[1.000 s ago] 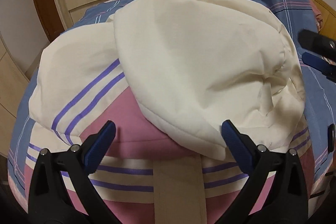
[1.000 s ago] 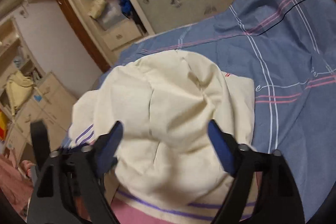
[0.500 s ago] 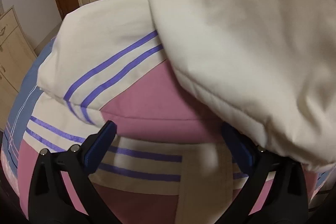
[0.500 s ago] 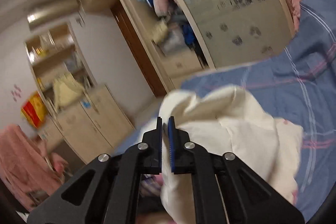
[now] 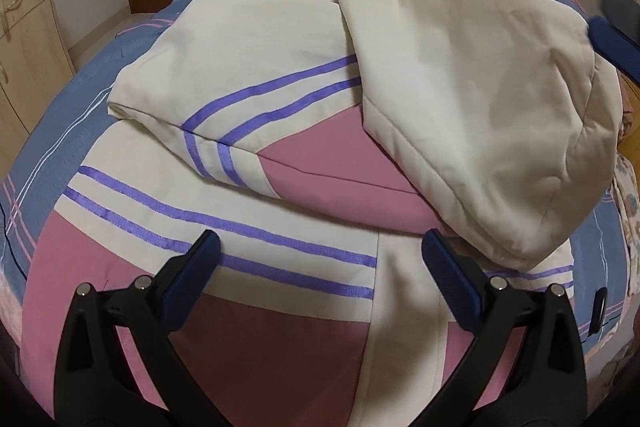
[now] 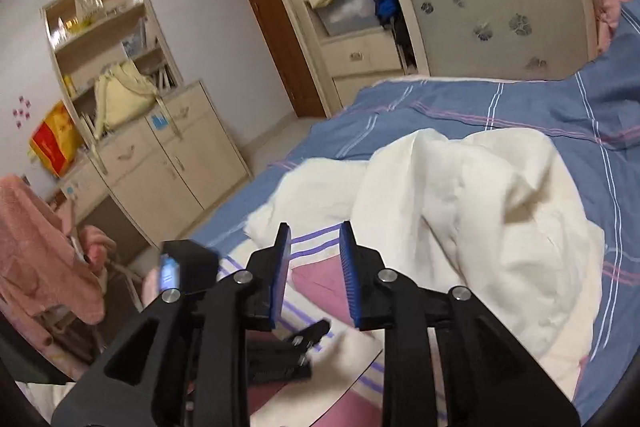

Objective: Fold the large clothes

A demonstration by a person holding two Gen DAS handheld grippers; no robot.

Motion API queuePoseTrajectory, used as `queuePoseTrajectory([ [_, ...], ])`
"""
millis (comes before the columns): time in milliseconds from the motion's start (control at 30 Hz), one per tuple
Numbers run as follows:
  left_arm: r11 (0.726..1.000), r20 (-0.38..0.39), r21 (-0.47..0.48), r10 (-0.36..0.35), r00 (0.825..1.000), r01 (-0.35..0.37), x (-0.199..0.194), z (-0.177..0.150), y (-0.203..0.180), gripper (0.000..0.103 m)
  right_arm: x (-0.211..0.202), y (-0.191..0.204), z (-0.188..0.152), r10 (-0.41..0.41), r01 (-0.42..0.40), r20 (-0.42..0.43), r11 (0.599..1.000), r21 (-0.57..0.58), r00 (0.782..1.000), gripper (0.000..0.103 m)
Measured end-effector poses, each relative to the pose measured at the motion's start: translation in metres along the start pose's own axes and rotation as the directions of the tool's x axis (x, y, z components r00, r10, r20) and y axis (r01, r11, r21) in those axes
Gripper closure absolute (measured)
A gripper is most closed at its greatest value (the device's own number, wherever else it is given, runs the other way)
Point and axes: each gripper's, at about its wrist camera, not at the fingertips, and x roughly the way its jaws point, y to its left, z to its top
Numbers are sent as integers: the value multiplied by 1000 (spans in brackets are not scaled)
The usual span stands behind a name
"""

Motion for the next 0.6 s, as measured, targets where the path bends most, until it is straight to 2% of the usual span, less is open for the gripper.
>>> queuePoseTrajectory([
  [67,1000,2,6,13,1000,-13,-1,-3,3,2,-2,-27,0,-83,81,34,995,51,996,78],
  [100,1000,6,1,17,1000,-17,-2,-4,7,2,-6,-55,-3,-139,131,59,983,131,988,79],
  [133,1000,7,-5,18,1000,-18,-2,-6,11,2,-8,-91,-10,-184,162,69,957,241,981,82],
  [200,1000,2,-21,5,1000,-5,-3,-11,14,2,-5,-150,-37,-289,255,23,878,404,957,92],
  [233,1000,-3,-26,-3,1000,3,-2,-12,14,2,0,-178,-56,-305,274,-10,840,468,952,103],
  [300,1000,-13,-24,-6,1000,6,1,-13,12,2,13,-212,-92,-247,242,-66,800,549,967,103],
  [400,1000,-4,-9,2,1000,-2,2,-11,6,2,1,-206,-102,-214,202,-38,826,526,976,103],
  [500,1000,17,-4,-5,1000,5,-1,-10,2,2,-36,-185,-92,-169,108,68,842,529,983,95],
  [567,1000,25,7,-3,1000,3,-3,-12,-2,2,-59,-157,-86,-168,84,144,883,462,975,68],
  [600,1000,24,15,2,1000,-2,-3,-12,-4,2,-64,-144,-89,-191,120,136,903,413,972,49],
])
